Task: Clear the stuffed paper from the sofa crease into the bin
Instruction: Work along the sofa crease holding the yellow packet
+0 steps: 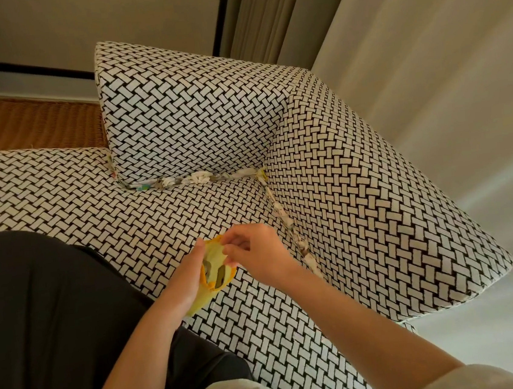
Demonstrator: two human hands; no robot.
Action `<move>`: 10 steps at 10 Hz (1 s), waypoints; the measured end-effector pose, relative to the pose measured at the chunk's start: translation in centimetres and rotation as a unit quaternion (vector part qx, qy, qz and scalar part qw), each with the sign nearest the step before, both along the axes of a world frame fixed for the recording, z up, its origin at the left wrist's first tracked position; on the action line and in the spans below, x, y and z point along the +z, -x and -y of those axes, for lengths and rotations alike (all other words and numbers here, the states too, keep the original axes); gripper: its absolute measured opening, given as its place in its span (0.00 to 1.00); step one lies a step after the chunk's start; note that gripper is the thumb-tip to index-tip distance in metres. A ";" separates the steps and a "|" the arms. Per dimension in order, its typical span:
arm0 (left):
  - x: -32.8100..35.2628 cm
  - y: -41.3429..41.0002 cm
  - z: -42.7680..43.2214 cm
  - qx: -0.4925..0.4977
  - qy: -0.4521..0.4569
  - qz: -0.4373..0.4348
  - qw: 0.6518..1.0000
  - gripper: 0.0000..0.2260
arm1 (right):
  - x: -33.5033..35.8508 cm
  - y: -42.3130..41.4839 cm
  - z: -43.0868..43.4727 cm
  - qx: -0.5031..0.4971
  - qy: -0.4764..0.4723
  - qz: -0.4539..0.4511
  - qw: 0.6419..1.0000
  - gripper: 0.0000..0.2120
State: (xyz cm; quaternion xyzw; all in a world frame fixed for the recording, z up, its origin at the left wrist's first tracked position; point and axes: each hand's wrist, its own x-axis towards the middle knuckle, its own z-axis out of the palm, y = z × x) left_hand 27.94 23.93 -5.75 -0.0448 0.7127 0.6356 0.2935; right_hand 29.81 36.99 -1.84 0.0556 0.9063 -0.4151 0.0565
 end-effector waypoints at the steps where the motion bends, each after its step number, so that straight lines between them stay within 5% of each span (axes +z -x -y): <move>1: -0.3 0.2 0.0 -0.002 0.006 0.002 1.000 0.26 | 0.2 -0.4 -1.6 -0.027 0.016 0.001 0.999 0.05; 4: 1.0 -0.5 0.1 -0.050 0.046 0.054 0.996 0.30 | -0.5 -0.7 -9.7 -0.102 -0.133 0.111 0.980 0.07; 6: 1.2 -0.7 0.2 -0.063 0.054 0.044 0.996 0.30 | -1.2 -0.4 -12.1 -0.052 -0.312 0.317 0.894 0.10; 7: 1.4 -0.8 0.3 -0.065 0.050 0.039 0.996 0.30 | -1.9 -0.2 -11.4 -0.019 -0.374 0.391 0.841 0.21; 8: 1.4 -0.7 0.3 -0.061 0.049 0.045 0.996 0.30 | -3.3 -0.3 -11.4 -0.020 -0.352 0.437 0.827 0.31; 10: 1.4 -0.6 0.3 -0.062 0.049 0.057 0.995 0.30 | -4.7 0.0 -11.3 -0.032 -0.359 0.442 0.822 0.34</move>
